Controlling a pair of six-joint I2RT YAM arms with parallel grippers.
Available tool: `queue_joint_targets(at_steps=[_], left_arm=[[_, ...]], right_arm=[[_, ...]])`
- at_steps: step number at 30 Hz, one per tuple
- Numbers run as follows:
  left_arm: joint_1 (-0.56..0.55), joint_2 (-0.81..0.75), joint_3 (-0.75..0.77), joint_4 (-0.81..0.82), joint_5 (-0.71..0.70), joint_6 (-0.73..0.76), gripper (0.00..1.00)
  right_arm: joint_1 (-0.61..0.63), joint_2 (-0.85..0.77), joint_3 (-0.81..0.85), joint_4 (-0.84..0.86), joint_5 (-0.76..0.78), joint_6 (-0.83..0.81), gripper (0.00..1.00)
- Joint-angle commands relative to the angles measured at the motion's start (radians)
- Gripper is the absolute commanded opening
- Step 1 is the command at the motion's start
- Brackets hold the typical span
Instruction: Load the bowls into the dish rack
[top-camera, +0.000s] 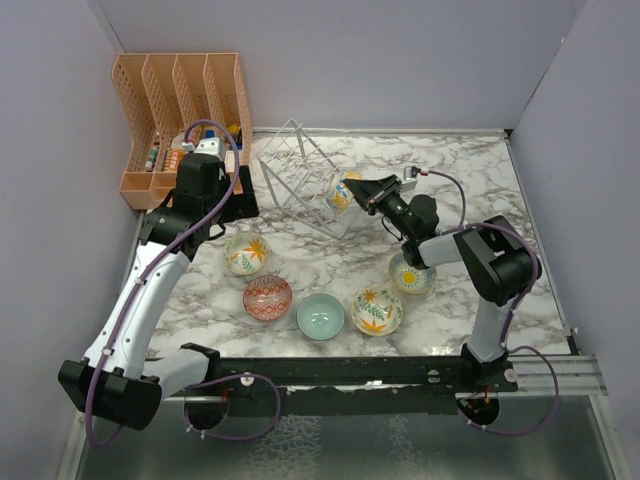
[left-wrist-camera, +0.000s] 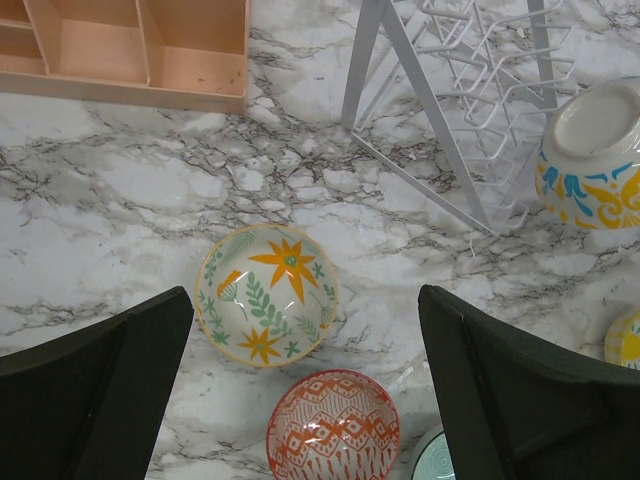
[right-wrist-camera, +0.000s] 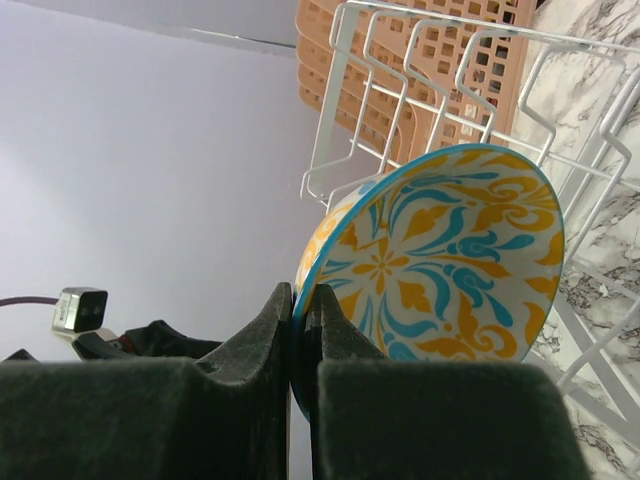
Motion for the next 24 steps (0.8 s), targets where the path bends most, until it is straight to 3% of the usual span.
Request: queue_joint_targets(at_steps=[1,21,24], left_arm=[[-0.006,0.004,0.031,0.006,-0.014,0.012,0.99],[-0.013,0.020,0.018,0.019,-0.007,0.017,0.99],[-0.014,0.024,0.020,0.021,-0.007,0.022,0.99]], right_arm=[[-0.005,0.035,0.027,0.170,0.040,0.081,0.01],[0.045,0.135,0.018,0.144,0.121,0.220,0.03],[0.047,0.122,0.016,0.076,0.130,0.214,0.11]])
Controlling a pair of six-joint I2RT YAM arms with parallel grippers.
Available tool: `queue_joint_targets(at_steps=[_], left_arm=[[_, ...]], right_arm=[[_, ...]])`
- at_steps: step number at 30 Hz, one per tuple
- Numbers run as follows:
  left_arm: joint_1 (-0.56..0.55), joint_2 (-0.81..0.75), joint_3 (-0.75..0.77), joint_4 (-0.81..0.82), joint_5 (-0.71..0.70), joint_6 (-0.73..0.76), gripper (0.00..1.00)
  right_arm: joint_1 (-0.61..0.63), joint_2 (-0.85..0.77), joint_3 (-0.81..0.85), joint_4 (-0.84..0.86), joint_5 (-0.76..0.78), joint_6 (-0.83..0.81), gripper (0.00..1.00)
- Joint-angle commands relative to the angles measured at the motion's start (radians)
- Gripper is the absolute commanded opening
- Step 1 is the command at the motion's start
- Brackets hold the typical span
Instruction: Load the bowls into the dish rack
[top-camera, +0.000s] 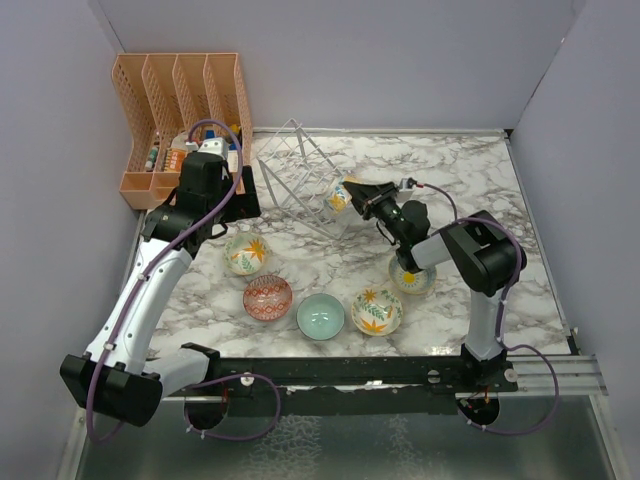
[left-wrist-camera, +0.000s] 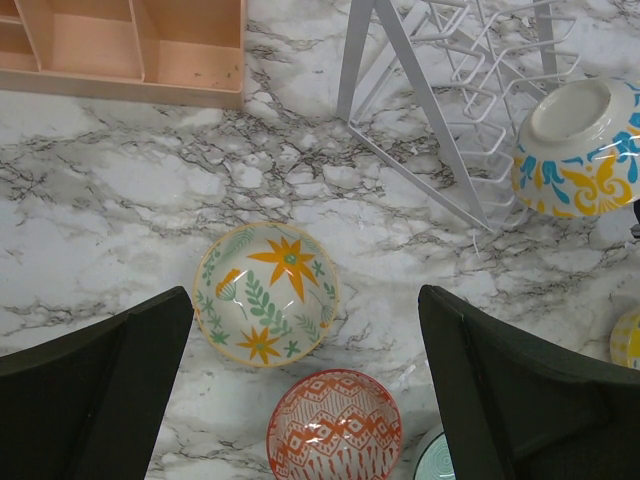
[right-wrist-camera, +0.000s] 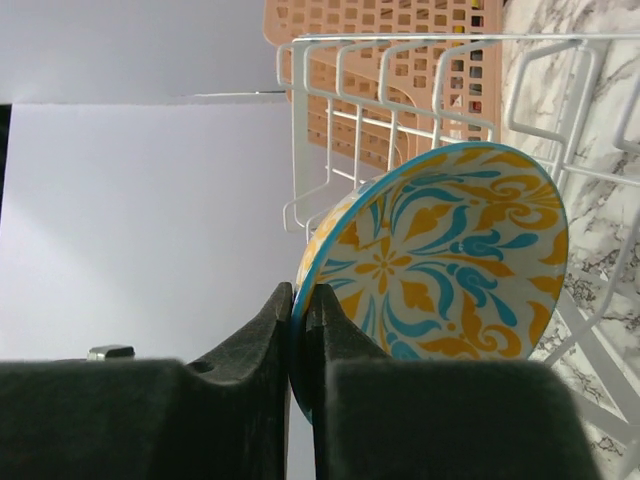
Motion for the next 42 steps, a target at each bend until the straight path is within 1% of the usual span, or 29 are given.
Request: queue_joint_targets(at_steps=[1,4,8,11,13,14,17,18,19,23,30,35,38,42], left_arm=[[-0.008,0.006,0.018,0.021,-0.007,0.020,0.99],[-0.010,0.004,0.016,0.021,-0.012,0.024,0.99],[-0.012,-0.001,0.010,0.020,-0.018,0.028,0.99],[-0.012,-0.002,0.008,0.021,-0.019,0.030,0.99],[-0.013,-0.003,0.008,0.021,-0.021,0.031,0.99],[-0.013,-0.003,0.008,0.022,-0.021,0.032,0.99],[-0.013,-0.004,0.007,0.022,-0.023,0.031,0.99],[-0.012,-0.005,0.005,0.022,-0.024,0.032,0.99],[-0.013,-0.006,0.002,0.021,-0.024,0.031,0.99],[-0.012,-0.009,-0.004,0.022,-0.026,0.031,0.99],[-0.012,-0.014,-0.005,0.028,-0.027,0.031,0.99],[-0.012,-0.024,-0.015,0.028,-0.027,0.031,0.99],[-0.012,-0.027,-0.020,0.029,-0.025,0.029,0.99],[-0.012,-0.029,-0.024,0.032,-0.021,0.028,0.99]], right_arm=[[0.016,-0.003,0.006,-0.029,0.029,0.023,0.17],[0.016,0.010,-0.002,-0.032,0.024,0.039,0.25],[0.015,0.024,-0.004,-0.034,0.012,0.050,0.33],[0.016,0.024,-0.003,-0.049,0.006,0.054,0.33],[0.016,0.027,-0.003,-0.051,0.000,0.054,0.31],[0.015,0.029,-0.003,-0.052,-0.002,0.054,0.27],[0.016,0.034,-0.003,-0.051,-0.011,0.048,0.07],[0.016,0.034,-0.005,-0.043,-0.016,0.044,0.02],[0.016,0.034,-0.007,-0.030,-0.022,0.037,0.01],[0.016,0.018,-0.005,-0.014,-0.059,0.002,0.01],[0.016,0.024,-0.010,0.114,-0.124,-0.007,0.01],[0.008,-0.003,-0.011,0.148,-0.158,-0.060,0.01],[0.007,0.008,0.008,0.179,-0.194,-0.067,0.01],[0.000,0.032,0.021,0.207,-0.206,-0.086,0.01]])
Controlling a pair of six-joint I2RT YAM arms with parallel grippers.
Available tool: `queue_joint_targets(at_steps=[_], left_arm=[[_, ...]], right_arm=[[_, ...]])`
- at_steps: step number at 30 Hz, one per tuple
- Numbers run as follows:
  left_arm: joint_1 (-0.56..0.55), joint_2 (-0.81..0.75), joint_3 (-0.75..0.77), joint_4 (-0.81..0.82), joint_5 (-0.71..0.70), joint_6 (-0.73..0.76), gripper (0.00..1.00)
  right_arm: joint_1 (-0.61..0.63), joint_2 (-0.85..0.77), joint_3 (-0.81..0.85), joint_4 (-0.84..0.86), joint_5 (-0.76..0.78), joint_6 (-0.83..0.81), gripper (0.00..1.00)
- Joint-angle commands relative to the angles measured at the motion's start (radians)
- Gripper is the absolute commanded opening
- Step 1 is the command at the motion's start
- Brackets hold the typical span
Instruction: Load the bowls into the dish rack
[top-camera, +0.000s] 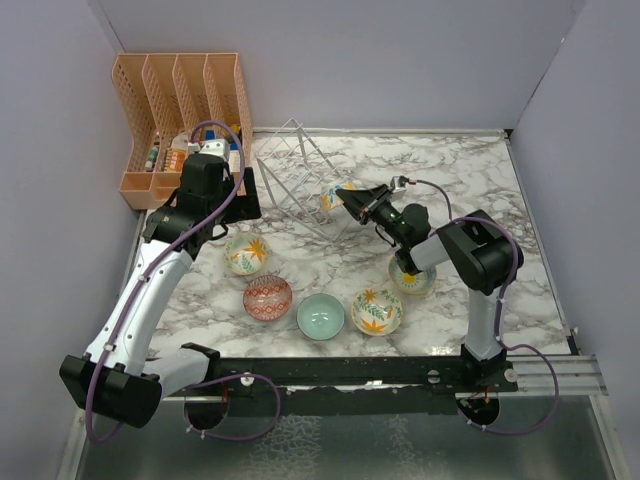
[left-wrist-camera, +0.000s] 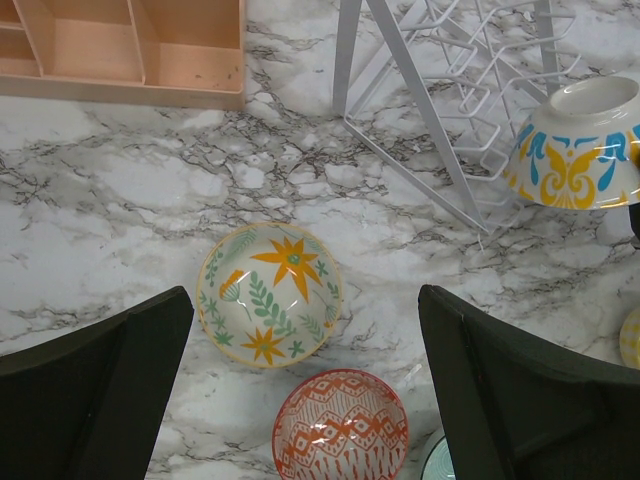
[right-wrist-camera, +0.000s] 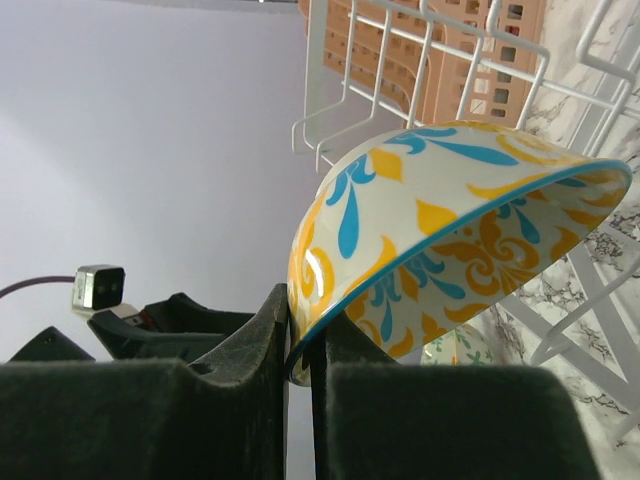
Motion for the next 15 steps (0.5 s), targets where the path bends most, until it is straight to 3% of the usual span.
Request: queue_joint_targets(at_steps=[1,15], left_arm=[[-0.006,-0.029,-0.013,0.023,-0.017,0.009,0.99],[-0.007,-0.034,-0.014,0.012,-0.023,0.012,0.99]], right_arm=[[-0.012,0.023,0.040,0.152,-0.069,-0.047,0.01],[-0.068,0.183,0.101,0.216,-0.211,-0.035,0.01]])
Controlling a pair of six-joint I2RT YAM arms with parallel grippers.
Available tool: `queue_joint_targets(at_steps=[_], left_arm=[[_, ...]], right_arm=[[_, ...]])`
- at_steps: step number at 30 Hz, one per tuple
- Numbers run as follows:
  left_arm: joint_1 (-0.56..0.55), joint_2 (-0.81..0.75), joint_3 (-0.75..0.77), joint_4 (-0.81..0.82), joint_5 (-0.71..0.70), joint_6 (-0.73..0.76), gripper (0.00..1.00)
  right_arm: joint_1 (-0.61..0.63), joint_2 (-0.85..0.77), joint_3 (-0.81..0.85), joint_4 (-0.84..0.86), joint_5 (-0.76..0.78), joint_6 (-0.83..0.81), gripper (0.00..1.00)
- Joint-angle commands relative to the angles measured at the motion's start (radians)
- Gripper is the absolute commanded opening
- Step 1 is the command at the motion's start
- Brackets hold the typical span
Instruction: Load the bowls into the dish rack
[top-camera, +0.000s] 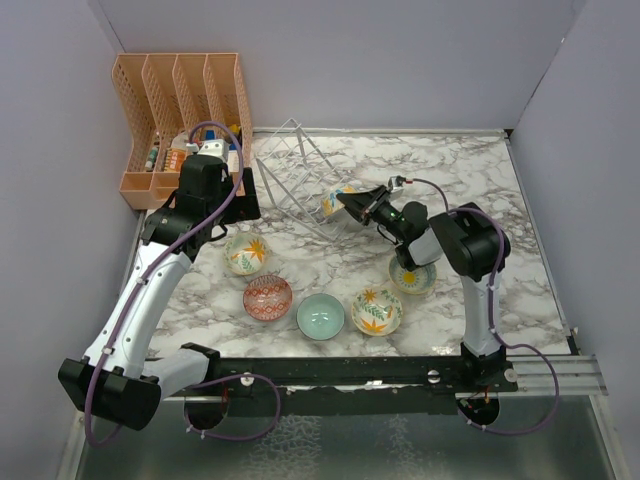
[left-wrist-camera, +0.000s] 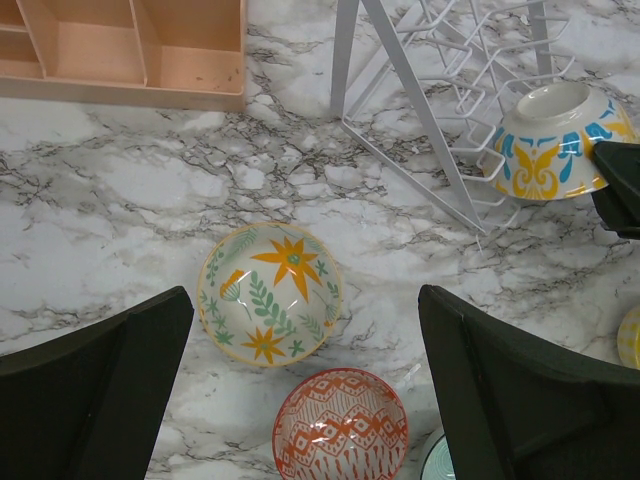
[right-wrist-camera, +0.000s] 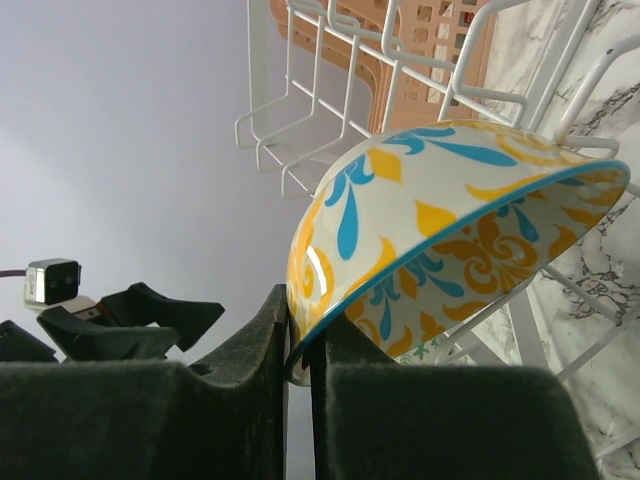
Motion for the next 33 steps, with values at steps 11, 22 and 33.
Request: queue_joint_targets(at_steps=[11,22,33], left_arm=[[-0.006,-0.010,-0.002,0.019,-0.025,0.016,0.99],[-0.006,-0.019,-0.008,0.020,-0.030,0.019,0.99],[-0.006,-0.035,-0.016,0.032,-0.037,0.031,0.99]], right_arm=[[-0.010,0.042,0.034,0.122,-0.118,-0.022,0.23],[-0.020,-0.032,0.070,0.016,-0.168,-0.116,0.01],[-0.023,-0.207,0.074,-0.348,-0.184,-0.296,0.01]])
